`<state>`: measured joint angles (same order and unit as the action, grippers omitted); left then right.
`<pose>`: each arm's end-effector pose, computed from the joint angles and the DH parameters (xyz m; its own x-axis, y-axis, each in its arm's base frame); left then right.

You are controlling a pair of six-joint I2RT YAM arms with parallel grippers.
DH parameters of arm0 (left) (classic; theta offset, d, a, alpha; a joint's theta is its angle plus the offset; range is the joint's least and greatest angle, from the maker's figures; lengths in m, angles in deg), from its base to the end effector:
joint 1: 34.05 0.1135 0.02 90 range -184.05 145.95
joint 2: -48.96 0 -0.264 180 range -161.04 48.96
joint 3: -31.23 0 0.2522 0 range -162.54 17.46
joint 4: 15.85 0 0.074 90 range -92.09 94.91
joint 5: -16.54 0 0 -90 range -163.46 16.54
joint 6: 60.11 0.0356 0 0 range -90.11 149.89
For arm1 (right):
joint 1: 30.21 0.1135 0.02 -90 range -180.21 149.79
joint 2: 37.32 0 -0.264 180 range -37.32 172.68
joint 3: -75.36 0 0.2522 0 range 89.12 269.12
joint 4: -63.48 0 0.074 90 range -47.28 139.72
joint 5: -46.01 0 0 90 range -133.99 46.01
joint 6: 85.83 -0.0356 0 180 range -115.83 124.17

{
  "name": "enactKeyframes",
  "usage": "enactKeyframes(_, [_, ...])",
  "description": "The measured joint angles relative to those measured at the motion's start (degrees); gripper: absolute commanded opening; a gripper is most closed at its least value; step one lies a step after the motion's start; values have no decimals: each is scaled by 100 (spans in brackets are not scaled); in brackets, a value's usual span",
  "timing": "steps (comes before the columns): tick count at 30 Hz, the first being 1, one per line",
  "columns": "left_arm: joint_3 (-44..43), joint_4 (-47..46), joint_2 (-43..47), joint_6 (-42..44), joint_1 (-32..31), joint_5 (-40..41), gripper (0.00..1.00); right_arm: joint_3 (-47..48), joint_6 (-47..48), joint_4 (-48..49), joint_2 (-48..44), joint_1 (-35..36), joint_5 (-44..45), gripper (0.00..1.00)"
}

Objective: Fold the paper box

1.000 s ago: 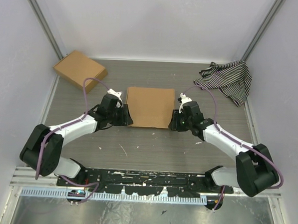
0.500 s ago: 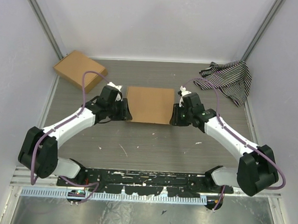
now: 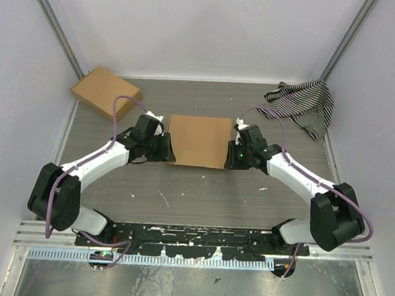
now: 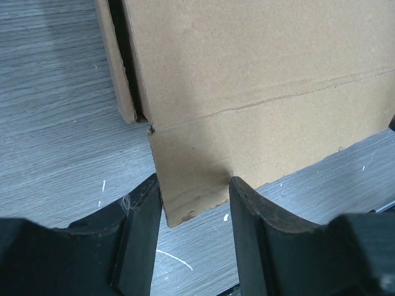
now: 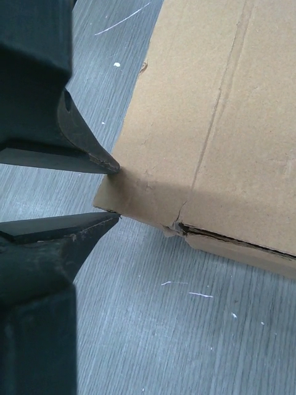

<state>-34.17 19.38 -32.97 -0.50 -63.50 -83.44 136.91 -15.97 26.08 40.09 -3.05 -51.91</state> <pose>0.2514 -0.1490 0.2175 -0.8822 -0.0741 -0.4651 0.1523 0.8896 -0.4305 0.2384 0.1278 0.2147 -0.8503 -0.0530 -0.5236 -0.2478 0.9180 0.3096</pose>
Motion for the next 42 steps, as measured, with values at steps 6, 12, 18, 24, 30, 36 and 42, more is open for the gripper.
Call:
enactKeyframes(6, [-48,214,-37,33,-2,17,53,-2,-59,17,63,0,-35,36])
enactKeyframes(12, [-422,745,-42,122,-4,149,53,0,-105,66,61,7,-127,37])
enactKeyframes(18, [-431,861,-114,131,-7,175,52,0,-116,101,66,7,-162,37])
enactKeyframes(24, [-437,1001,-247,146,-7,212,54,0,-122,136,109,9,-168,37])
enactKeyframes(30, [-538,1233,-304,201,-11,378,55,0,-125,146,170,11,-181,37])
enactKeyframes(36, [-549,1244,-304,210,-13,455,52,0,-127,181,177,11,-186,36])
enactKeyframes(42, [-549,1237,-304,199,-13,450,35,0,-129,199,177,11,-186,37])
